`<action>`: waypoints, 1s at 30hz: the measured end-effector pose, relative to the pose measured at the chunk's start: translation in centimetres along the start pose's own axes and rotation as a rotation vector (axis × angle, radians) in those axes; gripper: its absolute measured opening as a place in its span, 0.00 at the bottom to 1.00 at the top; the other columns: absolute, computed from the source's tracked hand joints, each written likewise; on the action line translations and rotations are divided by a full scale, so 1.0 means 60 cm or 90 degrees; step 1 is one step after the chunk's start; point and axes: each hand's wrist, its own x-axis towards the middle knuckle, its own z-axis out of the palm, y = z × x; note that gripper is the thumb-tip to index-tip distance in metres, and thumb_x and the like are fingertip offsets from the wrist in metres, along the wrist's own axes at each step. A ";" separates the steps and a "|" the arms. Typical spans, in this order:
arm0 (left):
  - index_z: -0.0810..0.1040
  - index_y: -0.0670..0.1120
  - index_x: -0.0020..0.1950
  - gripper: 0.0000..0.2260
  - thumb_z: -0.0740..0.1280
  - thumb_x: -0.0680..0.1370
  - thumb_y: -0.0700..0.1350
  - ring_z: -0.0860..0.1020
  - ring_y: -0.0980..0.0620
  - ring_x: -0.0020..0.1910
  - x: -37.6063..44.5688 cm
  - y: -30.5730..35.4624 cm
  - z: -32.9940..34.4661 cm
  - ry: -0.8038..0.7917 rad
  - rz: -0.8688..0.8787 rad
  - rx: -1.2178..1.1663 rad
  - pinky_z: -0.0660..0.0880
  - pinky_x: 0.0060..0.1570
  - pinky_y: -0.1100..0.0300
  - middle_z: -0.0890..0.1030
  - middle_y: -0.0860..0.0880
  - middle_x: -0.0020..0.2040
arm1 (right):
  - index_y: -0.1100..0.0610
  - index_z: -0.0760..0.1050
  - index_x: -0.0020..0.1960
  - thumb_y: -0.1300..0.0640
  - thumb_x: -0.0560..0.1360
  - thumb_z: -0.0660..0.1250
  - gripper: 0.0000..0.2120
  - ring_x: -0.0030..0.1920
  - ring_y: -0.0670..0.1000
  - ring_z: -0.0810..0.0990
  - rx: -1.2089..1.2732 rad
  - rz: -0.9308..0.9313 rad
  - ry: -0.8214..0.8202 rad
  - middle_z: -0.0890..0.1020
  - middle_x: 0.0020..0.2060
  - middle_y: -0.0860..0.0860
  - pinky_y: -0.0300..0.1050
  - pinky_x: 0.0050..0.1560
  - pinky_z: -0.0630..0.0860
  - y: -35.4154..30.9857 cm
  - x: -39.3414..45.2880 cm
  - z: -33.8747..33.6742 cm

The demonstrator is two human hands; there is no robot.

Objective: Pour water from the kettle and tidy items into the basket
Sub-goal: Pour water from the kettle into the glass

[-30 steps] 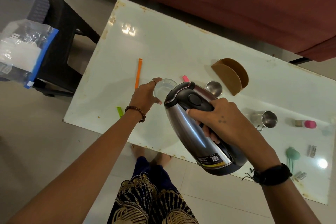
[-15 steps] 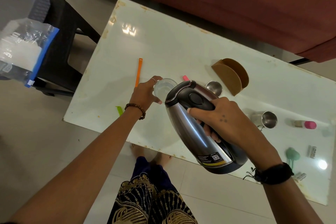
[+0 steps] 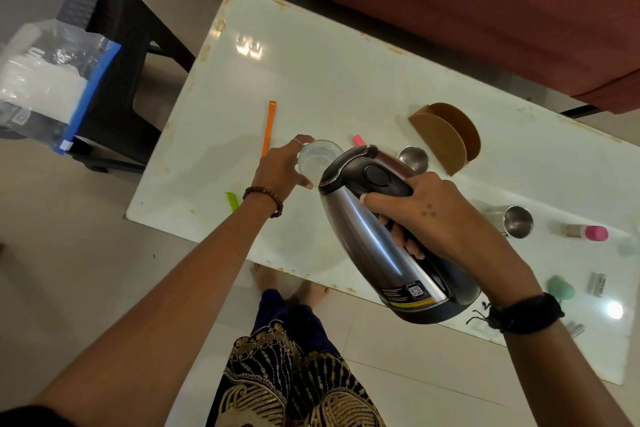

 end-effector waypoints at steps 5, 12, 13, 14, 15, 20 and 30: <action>0.71 0.44 0.63 0.33 0.75 0.61 0.30 0.76 0.42 0.59 -0.002 0.001 0.000 -0.001 0.004 0.001 0.74 0.61 0.46 0.79 0.41 0.59 | 0.65 0.75 0.36 0.53 0.72 0.66 0.16 0.16 0.44 0.69 0.029 0.020 -0.009 0.74 0.19 0.51 0.33 0.22 0.70 -0.005 0.002 -0.001; 0.71 0.45 0.63 0.32 0.75 0.62 0.32 0.77 0.43 0.59 -0.002 -0.001 -0.002 0.004 0.008 0.010 0.74 0.60 0.49 0.80 0.42 0.58 | 0.64 0.76 0.34 0.51 0.72 0.66 0.16 0.16 0.45 0.69 0.042 0.010 -0.006 0.73 0.17 0.49 0.32 0.20 0.69 -0.010 0.001 0.001; 0.71 0.45 0.63 0.32 0.76 0.62 0.32 0.77 0.43 0.58 -0.002 -0.001 -0.002 0.005 0.012 0.016 0.75 0.60 0.49 0.80 0.42 0.58 | 0.65 0.76 0.36 0.54 0.72 0.67 0.15 0.16 0.45 0.69 0.066 0.016 -0.011 0.73 0.16 0.49 0.32 0.20 0.69 -0.012 0.001 0.000; 0.71 0.46 0.63 0.32 0.76 0.62 0.32 0.77 0.43 0.58 -0.003 -0.001 -0.002 0.006 0.015 0.019 0.75 0.60 0.49 0.80 0.42 0.57 | 0.66 0.75 0.37 0.55 0.72 0.67 0.13 0.15 0.45 0.68 0.081 0.017 -0.016 0.72 0.16 0.49 0.32 0.19 0.68 -0.014 0.001 0.000; 0.71 0.46 0.63 0.32 0.76 0.62 0.32 0.77 0.43 0.58 -0.003 -0.001 -0.002 0.008 0.015 0.019 0.75 0.60 0.49 0.80 0.42 0.57 | 0.66 0.75 0.38 0.56 0.72 0.67 0.13 0.15 0.46 0.68 0.089 0.013 -0.019 0.72 0.16 0.49 0.32 0.19 0.68 -0.014 0.001 0.000; 0.71 0.46 0.63 0.33 0.76 0.61 0.33 0.77 0.43 0.59 -0.002 -0.002 -0.003 0.007 0.013 0.020 0.74 0.60 0.48 0.80 0.42 0.58 | 0.67 0.75 0.38 0.56 0.73 0.66 0.13 0.17 0.47 0.69 0.077 -0.016 0.005 0.73 0.20 0.54 0.31 0.20 0.69 -0.013 0.001 0.003; 0.62 0.47 0.71 0.32 0.71 0.70 0.38 0.69 0.46 0.67 -0.015 -0.006 0.002 -0.018 0.033 0.097 0.68 0.66 0.49 0.70 0.45 0.70 | 0.56 0.70 0.25 0.55 0.71 0.69 0.17 0.15 0.43 0.68 0.107 -0.080 0.161 0.71 0.15 0.51 0.29 0.21 0.68 0.013 -0.033 0.025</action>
